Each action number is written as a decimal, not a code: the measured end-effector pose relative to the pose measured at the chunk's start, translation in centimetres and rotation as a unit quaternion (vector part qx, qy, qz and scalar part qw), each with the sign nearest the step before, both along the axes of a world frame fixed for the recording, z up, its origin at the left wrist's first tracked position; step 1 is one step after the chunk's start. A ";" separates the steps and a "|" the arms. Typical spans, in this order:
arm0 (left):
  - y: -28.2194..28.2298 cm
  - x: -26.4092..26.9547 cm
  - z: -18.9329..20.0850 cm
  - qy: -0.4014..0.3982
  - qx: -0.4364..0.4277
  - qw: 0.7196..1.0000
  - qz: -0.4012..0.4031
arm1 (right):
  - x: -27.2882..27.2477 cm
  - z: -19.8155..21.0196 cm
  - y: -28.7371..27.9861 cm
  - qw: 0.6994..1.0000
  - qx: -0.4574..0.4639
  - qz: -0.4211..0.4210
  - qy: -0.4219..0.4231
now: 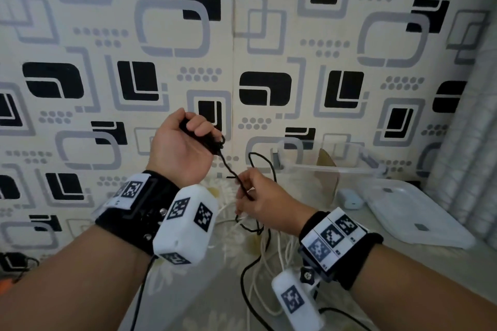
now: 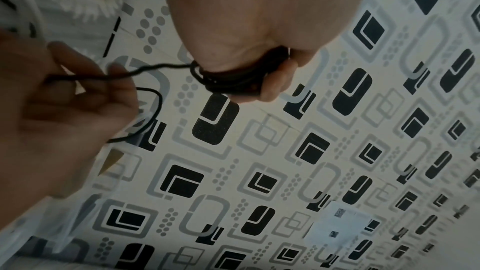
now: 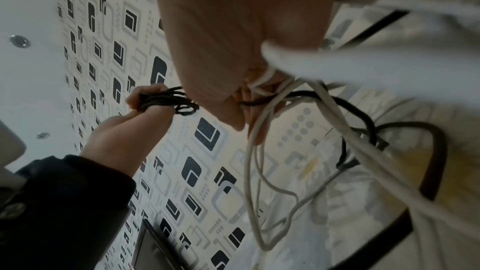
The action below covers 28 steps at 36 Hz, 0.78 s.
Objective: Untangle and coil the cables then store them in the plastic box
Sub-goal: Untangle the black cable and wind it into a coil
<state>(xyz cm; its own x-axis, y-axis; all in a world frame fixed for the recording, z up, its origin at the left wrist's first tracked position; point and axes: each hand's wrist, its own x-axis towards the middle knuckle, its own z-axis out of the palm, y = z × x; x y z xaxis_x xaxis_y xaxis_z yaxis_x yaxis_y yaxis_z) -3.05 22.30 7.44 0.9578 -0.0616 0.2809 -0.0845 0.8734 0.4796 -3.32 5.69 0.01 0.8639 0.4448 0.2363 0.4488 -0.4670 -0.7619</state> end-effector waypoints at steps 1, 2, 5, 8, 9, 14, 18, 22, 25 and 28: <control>-0.1 0.0 0.0 -0.003 -0.002 1.000 0.019 | 0.0 -0.1 0.1 1.000 -0.023 0.000 -0.017; -0.2 0.1 0.0 -0.004 0.001 0.999 0.033 | 0.0 -0.3 0.2 0.999 -0.042 -0.001 -0.033; -0.4 0.1 -0.2 -0.010 0.036 0.998 0.055 | -0.1 -0.5 0.3 0.998 -0.047 -0.002 -0.047; -0.9 0.2 -0.6 -0.018 0.098 0.989 0.105 | 0.0 -0.5 0.1 0.996 -0.068 -0.002 -0.063; -1.0 0.2 -0.9 -0.026 0.147 0.980 0.132 | 0.0 -0.5 0.0 0.993 -0.087 -0.007 -0.077; -1.4 -0.1 -2.8 -0.122 0.505 0.814 0.261 | -0.3 -0.8 0.5 0.966 -0.202 -0.050 -0.153; -1.6 -0.1 -3.9 -0.168 0.628 0.699 0.296 | -1.0 -0.6 1.0 0.976 -0.159 -0.048 -0.139; -1.7 0.1 -5.0 -0.171 0.711 0.600 0.323 | -1.5 -0.3 1.4 0.986 -0.101 -0.070 -0.111; -1.9 0.2 -5.6 -0.175 0.781 0.502 0.329 | -1.5 0.0 1.3 0.986 -0.089 -0.086 -0.110; -1.9 0.1 -6.0 -0.213 0.838 0.376 0.334 | -1.4 0.2 0.9 0.982 -0.090 -0.100 -0.134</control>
<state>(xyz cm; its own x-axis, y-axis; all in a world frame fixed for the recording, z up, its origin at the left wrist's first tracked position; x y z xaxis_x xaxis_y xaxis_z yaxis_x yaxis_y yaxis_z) -2.99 20.38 1.45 0.8065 -0.2799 0.5208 -0.3979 -0.9085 0.1279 -4.75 6.62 0.19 0.8560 0.3279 0.3997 0.5072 -0.6824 -0.5265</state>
